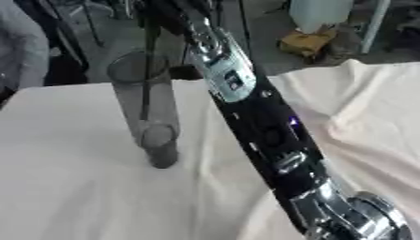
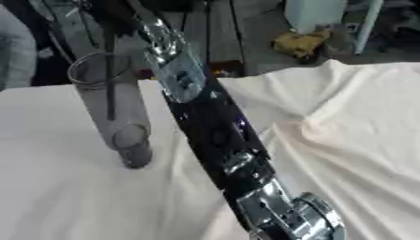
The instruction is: Arrange flowers into the vase.
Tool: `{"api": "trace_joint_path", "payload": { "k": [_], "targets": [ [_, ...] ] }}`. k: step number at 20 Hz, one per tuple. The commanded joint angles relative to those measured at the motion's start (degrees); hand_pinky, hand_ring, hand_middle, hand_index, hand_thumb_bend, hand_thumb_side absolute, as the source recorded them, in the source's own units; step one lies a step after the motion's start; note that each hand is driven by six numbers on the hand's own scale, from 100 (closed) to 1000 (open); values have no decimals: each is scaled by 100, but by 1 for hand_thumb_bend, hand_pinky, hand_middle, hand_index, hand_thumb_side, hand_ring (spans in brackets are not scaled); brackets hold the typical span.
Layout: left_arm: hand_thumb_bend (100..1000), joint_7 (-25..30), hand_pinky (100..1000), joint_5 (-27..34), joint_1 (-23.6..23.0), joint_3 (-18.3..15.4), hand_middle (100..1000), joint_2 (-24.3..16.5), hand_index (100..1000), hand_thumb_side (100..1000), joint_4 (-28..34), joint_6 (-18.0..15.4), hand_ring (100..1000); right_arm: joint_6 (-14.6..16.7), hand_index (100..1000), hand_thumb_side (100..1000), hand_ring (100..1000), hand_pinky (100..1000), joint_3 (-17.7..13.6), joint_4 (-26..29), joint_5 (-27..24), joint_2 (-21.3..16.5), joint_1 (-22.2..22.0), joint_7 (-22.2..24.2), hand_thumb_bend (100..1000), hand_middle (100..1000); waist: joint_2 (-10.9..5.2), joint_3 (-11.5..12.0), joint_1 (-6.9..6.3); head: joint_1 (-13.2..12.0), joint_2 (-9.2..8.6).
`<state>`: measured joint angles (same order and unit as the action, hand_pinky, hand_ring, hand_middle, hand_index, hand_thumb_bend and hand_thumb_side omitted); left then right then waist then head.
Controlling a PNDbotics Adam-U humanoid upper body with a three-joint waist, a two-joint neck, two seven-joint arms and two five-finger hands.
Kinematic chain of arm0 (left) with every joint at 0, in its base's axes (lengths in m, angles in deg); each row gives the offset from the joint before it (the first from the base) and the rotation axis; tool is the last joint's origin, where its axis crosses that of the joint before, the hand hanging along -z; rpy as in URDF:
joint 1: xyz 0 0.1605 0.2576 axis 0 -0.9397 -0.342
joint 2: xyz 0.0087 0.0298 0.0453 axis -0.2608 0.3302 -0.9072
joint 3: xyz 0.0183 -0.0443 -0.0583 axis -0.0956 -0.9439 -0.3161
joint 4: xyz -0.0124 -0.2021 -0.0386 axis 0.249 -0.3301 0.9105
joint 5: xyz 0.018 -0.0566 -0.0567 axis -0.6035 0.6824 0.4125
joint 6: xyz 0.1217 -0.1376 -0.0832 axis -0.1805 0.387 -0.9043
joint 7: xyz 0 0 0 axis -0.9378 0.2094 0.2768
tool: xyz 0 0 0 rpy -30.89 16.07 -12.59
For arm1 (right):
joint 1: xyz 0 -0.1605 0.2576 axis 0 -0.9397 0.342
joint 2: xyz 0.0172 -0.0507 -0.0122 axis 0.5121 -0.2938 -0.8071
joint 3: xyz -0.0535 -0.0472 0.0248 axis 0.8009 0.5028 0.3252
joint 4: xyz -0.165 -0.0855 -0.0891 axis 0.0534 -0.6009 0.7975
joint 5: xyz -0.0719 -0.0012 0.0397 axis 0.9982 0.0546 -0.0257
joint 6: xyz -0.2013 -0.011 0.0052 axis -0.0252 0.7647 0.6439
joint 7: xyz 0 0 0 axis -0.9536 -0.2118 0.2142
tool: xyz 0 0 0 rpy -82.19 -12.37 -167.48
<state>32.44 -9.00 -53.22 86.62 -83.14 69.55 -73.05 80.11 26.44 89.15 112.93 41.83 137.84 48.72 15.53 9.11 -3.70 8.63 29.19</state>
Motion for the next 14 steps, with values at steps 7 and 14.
{"api": "trace_joint_path", "payload": {
  "k": [7,14],
  "targets": [
    [100,1,740,20,42,-24,883,-36,978,1000,83,14,877,-153,278,850,498,358,-63,103,433,-108,168,504,500,380,-143,-4,-11,-33,-1],
    [100,-1,741,19,49,-26,883,-36,978,1000,83,13,877,-119,284,858,534,416,-55,117,588,-139,170,552,503,418,-140,-10,-3,-46,6]
  ]
}}
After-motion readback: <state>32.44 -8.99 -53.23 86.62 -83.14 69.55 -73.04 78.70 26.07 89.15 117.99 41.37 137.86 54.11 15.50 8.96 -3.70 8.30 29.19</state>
